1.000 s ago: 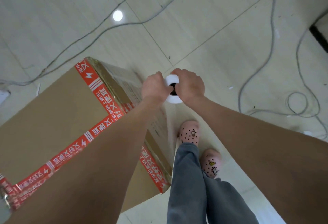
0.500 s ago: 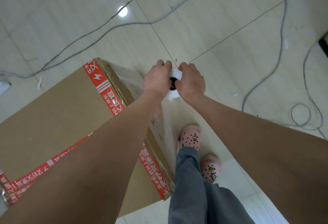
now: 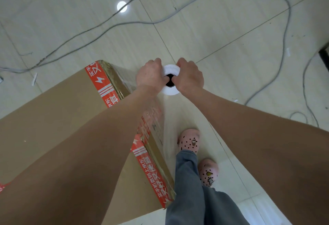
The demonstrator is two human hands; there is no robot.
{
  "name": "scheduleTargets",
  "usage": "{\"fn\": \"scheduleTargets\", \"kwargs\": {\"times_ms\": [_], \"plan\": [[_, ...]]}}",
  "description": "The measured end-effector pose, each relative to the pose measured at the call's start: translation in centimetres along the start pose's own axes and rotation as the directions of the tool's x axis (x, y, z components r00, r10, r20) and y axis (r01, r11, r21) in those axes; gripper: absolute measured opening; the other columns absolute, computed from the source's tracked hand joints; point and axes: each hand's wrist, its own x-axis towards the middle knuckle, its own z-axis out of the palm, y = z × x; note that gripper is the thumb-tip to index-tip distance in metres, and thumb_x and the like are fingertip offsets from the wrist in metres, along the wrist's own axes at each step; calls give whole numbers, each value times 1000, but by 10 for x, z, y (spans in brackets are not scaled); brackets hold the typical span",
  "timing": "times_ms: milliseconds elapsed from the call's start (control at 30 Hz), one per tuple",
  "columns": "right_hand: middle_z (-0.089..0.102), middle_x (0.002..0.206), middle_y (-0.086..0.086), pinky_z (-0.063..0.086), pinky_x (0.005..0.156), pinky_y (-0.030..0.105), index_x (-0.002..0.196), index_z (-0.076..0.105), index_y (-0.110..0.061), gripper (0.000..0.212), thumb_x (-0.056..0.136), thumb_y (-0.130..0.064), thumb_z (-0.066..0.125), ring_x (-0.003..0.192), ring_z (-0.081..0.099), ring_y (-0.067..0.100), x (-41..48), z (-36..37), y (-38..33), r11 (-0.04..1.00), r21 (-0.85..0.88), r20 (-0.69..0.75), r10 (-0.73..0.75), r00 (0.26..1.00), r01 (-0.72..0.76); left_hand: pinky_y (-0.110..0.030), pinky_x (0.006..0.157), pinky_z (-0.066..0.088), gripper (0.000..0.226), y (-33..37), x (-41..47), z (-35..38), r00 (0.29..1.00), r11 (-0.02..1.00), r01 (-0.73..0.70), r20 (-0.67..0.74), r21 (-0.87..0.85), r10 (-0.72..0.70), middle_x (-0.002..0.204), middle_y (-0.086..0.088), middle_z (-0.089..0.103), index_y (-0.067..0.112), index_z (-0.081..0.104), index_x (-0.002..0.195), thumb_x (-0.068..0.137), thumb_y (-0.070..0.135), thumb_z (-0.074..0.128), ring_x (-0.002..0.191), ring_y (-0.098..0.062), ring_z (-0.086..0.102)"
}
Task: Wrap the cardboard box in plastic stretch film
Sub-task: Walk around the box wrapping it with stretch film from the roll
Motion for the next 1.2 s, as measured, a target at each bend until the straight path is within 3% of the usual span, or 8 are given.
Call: {"fn": "scheduleTargets", "kwargs": {"times_ms": [100, 267, 367, 500, 767, 933, 1067, 1200], "plan": [[43, 92, -6, 30, 62, 29, 108, 52, -19, 18, 92, -19, 44, 85, 51, 24, 12, 1, -19, 997, -15, -16, -79, 997, 78, -33, 61, 34, 29, -11, 3, -5, 997, 996, 75, -20, -52, -76, 88, -6, 50, 6, 50, 99, 82, 27, 61, 78, -26, 50], [43, 121, -3, 37, 66, 30, 123, 44, -24, 37, 89, -16, 54, 84, 54, 24, 21, 10, -46, 991, 73, -48, -107, 993, 110, -34, 63, 33, 30, -27, 11, -20, 978, 979, 195, -61, -67, -199, 90, -6, 49, 7, 46, 106, 86, 25, 59, 79, -26, 47], [44, 123, 6, 39, 71, 33, 121, 43, -16, 44, 84, -25, 66, 98, 58, 30, 17, 10, -49, 993, 100, 8, 59, 998, -60, -35, 62, 34, 35, -30, 11, -27, 992, 994, 109, -60, 9, -108, 104, -11, 53, 6, 43, 114, 87, 21, 59, 89, -32, 56], [52, 116, 7, 35, 68, 32, 113, 47, -14, 34, 85, -25, 65, 94, 57, 28, 10, 8, -38, 993, 89, 26, 70, 997, -72, -35, 63, 39, 39, -19, 19, -34, 995, 989, -95, -3, 113, 96, 117, -11, 47, 11, 45, 124, 87, 12, 56, 102, -31, 52], [51, 109, 7, 42, 68, 34, 115, 52, -19, 27, 88, -18, 54, 88, 58, 30, 25, -9, -46, 963, -183, 67, -187, 980, 196, -34, 65, 40, 23, -9, 38, -37, 995, 989, -94, 54, 112, 88, 105, -8, 52, 11, 56, 108, 85, 16, 55, 96, -27, 55], [50, 118, 3, 37, 69, 31, 124, 53, -22, 39, 87, -10, 53, 94, 56, 28, 39, -20, -67, 880, -187, 219, -396, 892, 437, -33, 64, 35, 23, -24, 41, -42, 990, 991, 133, 50, 9, -133, 95, -9, 56, 8, 54, 99, 82, 22, 60, 87, -30, 56], [48, 126, 6, 42, 80, 33, 129, 43, -16, 48, 87, -26, 63, 107, 56, 29, 45, -14, -72, 976, -64, 218, -189, 957, 207, -33, 64, 37, 29, -37, 43, -51, 951, 950, 310, 22, -35, -310, 100, -13, 60, 7, 55, 102, 82, 27, 63, 89, -33, 58], [56, 119, 8, 45, 78, 33, 124, 44, -11, 53, 83, -35, 67, 104, 59, 29, 52, -3, -71, 996, 74, 318, 26, 948, -52, -33, 64, 36, 31, -41, 53, -60, 937, 938, 346, 42, 10, -346, 104, -13, 60, 8, 54, 105, 83, 28, 64, 92, -33, 57]]}}
